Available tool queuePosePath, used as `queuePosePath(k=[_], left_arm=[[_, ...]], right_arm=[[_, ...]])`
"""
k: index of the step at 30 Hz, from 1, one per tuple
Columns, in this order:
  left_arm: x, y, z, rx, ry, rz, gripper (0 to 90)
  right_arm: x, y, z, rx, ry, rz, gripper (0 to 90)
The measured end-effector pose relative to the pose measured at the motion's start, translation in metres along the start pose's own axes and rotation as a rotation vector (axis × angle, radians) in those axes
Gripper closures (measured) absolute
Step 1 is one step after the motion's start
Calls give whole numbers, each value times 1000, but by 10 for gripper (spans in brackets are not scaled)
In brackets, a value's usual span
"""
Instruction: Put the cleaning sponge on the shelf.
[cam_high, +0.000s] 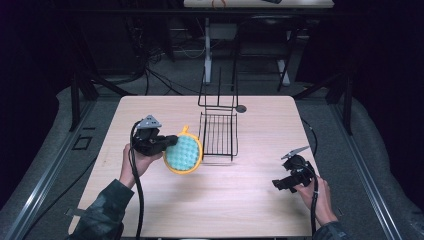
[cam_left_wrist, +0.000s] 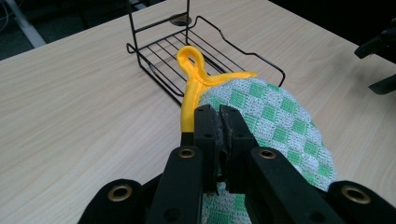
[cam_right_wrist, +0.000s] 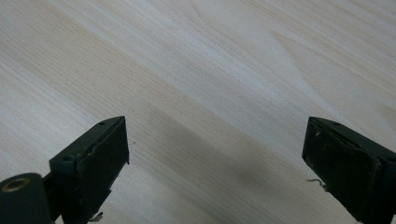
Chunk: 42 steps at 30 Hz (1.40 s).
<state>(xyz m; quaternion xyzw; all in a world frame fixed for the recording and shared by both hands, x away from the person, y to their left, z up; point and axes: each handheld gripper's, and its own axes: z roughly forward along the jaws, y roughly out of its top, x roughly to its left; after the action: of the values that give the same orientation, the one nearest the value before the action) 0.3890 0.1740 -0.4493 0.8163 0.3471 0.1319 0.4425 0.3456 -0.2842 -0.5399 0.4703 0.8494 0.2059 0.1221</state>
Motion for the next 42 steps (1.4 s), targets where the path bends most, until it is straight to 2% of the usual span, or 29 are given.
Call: queuePosePath(k=[9,23,42], left_arm=[[-1,10,9,-15,-8,5,866],[-2,23,31,-35,-18,10,866],[3,30,55,-84,-6,-26,866]], right_arm=[[0,0,0,2,-1,-1,67],[0,0,0,1,1,-2,68],[1,0,1,4,6,-4,69]])
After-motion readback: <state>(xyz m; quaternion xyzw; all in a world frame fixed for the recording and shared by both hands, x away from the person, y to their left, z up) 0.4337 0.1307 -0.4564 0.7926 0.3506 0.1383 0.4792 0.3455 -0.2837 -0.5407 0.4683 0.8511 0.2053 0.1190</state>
